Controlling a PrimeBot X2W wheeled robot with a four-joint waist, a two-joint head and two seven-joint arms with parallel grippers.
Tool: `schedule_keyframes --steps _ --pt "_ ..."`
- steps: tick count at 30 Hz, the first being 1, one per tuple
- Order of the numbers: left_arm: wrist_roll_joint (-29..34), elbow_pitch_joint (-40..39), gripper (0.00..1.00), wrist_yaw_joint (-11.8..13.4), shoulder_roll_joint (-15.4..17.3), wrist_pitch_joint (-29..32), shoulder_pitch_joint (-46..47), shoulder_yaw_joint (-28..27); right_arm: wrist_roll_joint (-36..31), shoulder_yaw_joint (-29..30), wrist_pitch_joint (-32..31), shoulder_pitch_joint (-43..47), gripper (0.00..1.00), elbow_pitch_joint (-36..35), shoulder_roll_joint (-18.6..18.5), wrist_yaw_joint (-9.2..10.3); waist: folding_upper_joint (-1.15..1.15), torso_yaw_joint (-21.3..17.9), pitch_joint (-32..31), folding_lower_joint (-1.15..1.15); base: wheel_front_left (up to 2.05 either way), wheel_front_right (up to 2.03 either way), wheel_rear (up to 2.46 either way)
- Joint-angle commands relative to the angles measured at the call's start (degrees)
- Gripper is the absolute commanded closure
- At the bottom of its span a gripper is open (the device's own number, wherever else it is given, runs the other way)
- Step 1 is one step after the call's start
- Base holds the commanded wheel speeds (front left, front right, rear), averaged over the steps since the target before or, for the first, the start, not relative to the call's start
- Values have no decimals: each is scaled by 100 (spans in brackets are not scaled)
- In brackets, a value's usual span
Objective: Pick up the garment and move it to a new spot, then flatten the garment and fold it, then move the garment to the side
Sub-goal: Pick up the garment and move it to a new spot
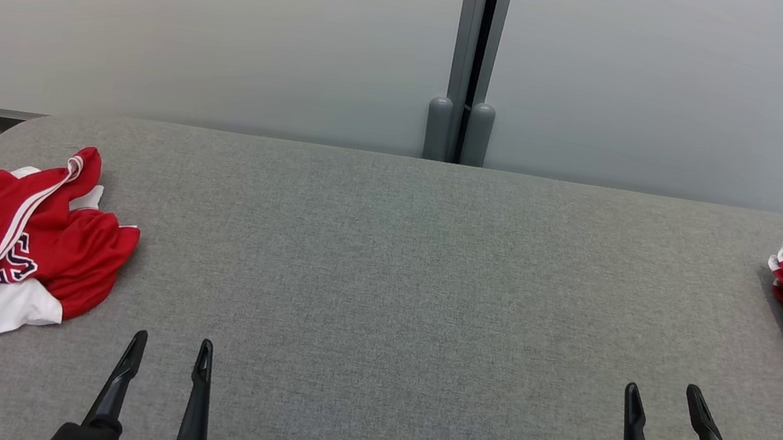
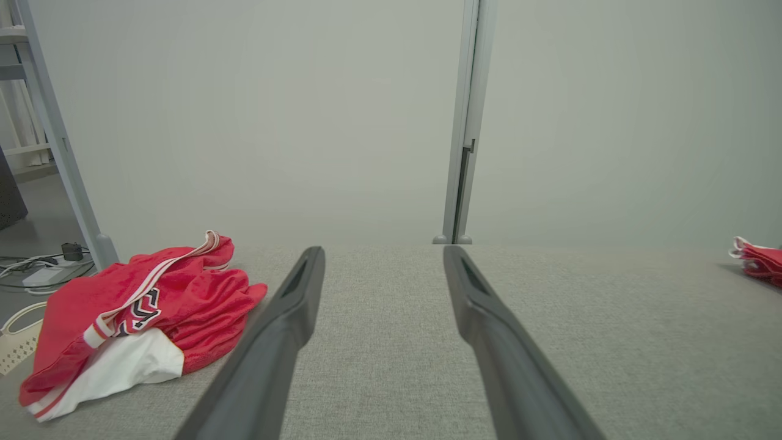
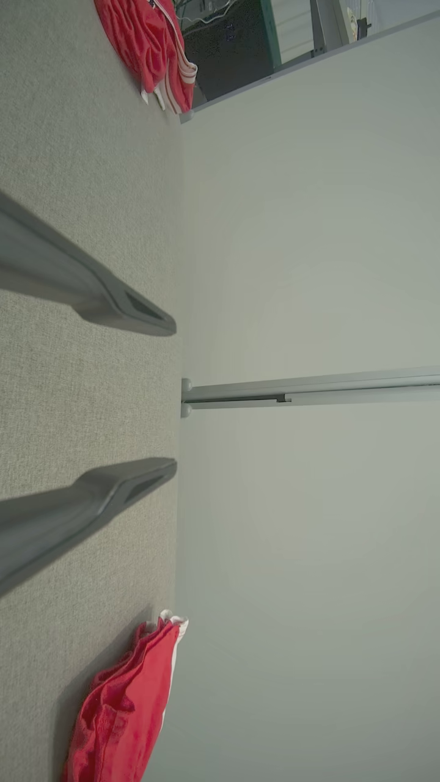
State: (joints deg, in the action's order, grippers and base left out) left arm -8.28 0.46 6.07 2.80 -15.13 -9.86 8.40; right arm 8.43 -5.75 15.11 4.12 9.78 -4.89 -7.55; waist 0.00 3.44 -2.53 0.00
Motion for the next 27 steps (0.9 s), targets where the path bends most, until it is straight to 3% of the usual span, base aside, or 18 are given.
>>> schedule_keyframes --steps 1,11,19,27 --pt "-1 3 0 -33 22 -1 -5 -25 -13 15 4 34 0 1 0 13 0 6 5 0 0 0 0" --pt "-32 -1 0 -4 23 -1 161 -65 28 -96 4 -104 0 6 -52 13 0 359 138 0 0 0 0" --pt "21 -78 0 -32 23 -1 288 -134 44 -286 4 -257 0 -30 -83 13 0 1273 316 0 0 0 0" --pt "-158 -245 0 156 22 -1 301 -203 85 -453 4 -331 0 -53 -212 13 0 2236 564 0 0 0 0"
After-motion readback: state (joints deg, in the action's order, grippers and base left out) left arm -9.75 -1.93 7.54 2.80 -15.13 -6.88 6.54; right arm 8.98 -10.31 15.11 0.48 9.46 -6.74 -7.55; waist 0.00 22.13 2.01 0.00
